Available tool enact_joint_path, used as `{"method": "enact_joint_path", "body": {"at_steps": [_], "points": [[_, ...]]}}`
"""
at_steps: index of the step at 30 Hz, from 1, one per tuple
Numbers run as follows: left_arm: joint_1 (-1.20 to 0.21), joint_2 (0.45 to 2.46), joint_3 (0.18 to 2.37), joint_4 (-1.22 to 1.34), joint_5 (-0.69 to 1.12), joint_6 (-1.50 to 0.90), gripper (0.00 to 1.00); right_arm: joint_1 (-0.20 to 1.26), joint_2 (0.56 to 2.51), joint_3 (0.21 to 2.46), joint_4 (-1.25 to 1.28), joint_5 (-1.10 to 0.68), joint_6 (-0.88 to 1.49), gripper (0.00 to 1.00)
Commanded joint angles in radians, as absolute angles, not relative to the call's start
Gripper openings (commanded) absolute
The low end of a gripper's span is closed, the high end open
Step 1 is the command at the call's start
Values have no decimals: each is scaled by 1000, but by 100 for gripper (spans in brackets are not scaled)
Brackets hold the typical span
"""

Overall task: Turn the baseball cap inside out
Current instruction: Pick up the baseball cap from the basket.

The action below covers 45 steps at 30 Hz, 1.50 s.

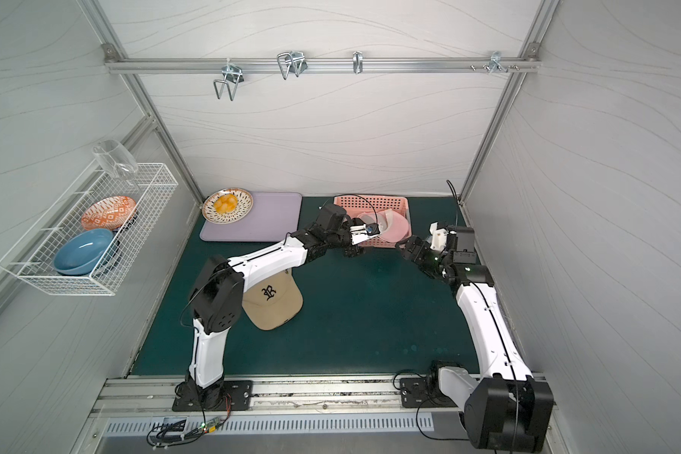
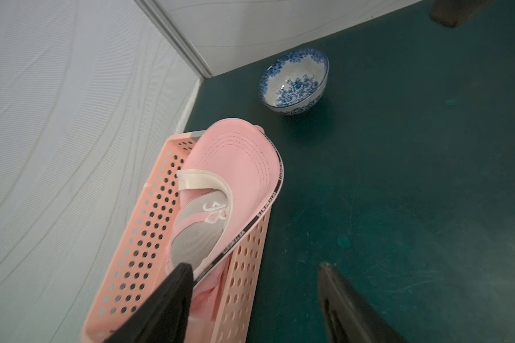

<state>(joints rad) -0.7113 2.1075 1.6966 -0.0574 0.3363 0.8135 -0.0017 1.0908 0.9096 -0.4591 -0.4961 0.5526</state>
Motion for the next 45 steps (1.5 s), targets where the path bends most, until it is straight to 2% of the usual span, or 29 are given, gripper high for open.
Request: {"method": "enact_joint_path", "body": {"at_steps": [1, 7, 9, 11, 13, 15, 17, 19, 23, 26, 29, 31, 45], "points": [[-702, 2198, 1825, -117, 431, 881, 70, -7, 1074, 888, -485, -530, 545, 93], [-701, 2301, 1937, -129, 417, 909, 70, -6, 1084, 869, -464, -557, 549, 93], [-700, 2324, 1957, -137, 413, 913, 67, -6, 1085, 865, -464, -558, 546, 92], [-701, 2342, 1969, -143, 413, 918, 60, -8, 1085, 861, -462, -556, 545, 93], [-702, 2352, 1974, -141, 412, 915, 48, -7, 1086, 861, -461, -557, 546, 93], [-704, 2359, 1968, -123, 402, 920, 44, -7, 1085, 861, -460, -559, 546, 92], [-706, 2361, 1958, -106, 397, 926, 36, -7, 1085, 861, -460, -563, 548, 92], [-711, 2361, 1948, -80, 386, 938, 34, -7, 1081, 861, -460, -565, 548, 93], [-721, 2371, 1938, -36, 356, 959, 23, -7, 1075, 861, -459, -570, 550, 93], [-726, 2374, 1927, 3, 336, 962, 7, -7, 1067, 861, -462, -569, 547, 93], [-729, 2369, 1905, 46, 317, 968, 6, -7, 1059, 861, -468, -562, 546, 93], [-731, 2364, 1900, 49, 311, 972, 0, -7, 1051, 861, -471, -557, 546, 93], [-739, 2172, 1707, 467, 161, 958, 0, -7, 935, 866, -464, -476, 554, 93]]}}
